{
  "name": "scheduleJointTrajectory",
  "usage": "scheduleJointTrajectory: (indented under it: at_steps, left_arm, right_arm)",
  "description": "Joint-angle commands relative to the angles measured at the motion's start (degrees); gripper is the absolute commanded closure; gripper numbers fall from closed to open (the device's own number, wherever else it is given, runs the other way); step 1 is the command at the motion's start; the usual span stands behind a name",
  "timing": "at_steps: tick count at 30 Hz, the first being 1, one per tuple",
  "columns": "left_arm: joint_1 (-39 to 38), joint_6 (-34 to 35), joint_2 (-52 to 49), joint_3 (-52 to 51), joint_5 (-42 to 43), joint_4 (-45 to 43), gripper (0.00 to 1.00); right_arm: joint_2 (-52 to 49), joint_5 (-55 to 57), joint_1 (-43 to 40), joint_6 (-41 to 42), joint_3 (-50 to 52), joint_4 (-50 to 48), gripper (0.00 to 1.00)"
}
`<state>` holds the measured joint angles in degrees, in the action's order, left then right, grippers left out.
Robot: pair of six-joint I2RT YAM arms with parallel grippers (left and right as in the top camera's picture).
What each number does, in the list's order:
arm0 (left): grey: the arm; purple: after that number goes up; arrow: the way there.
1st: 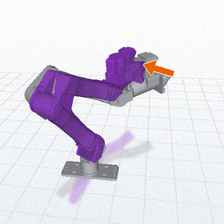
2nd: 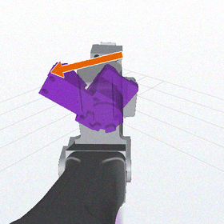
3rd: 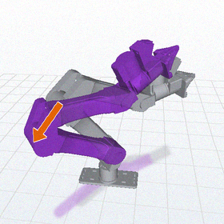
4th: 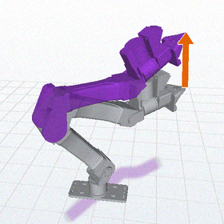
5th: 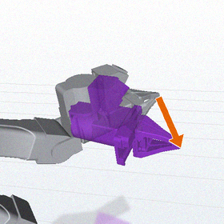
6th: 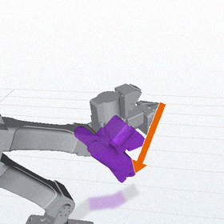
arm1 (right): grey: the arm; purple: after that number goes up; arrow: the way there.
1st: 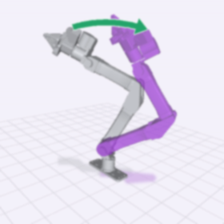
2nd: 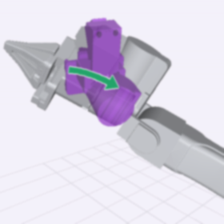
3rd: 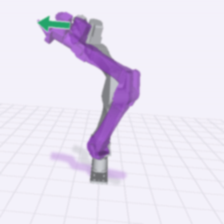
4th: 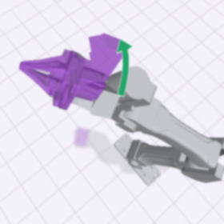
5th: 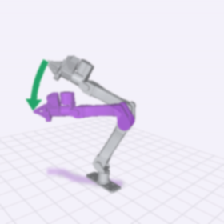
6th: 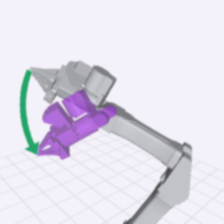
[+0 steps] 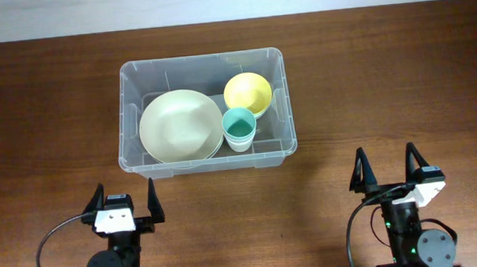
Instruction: Pack container
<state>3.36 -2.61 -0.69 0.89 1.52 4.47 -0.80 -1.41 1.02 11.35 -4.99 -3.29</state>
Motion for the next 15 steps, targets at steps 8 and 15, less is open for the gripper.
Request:
scheduleJointTrajectory:
  at_steps: [8, 15]
  left_arm:
    - [0.2, -0.5, 0.4, -0.4, 0.6, 0.0, 0.01]
    - [0.2, -0.5, 0.4, -0.4, 0.6, 0.0, 0.01]
  right_arm:
    - [0.6, -1.0, 0.5, -0.6, 4.7, -0.3, 0.01]
    - [0.6, -1.0, 0.5, -0.6, 4.7, 6.2, 0.01]
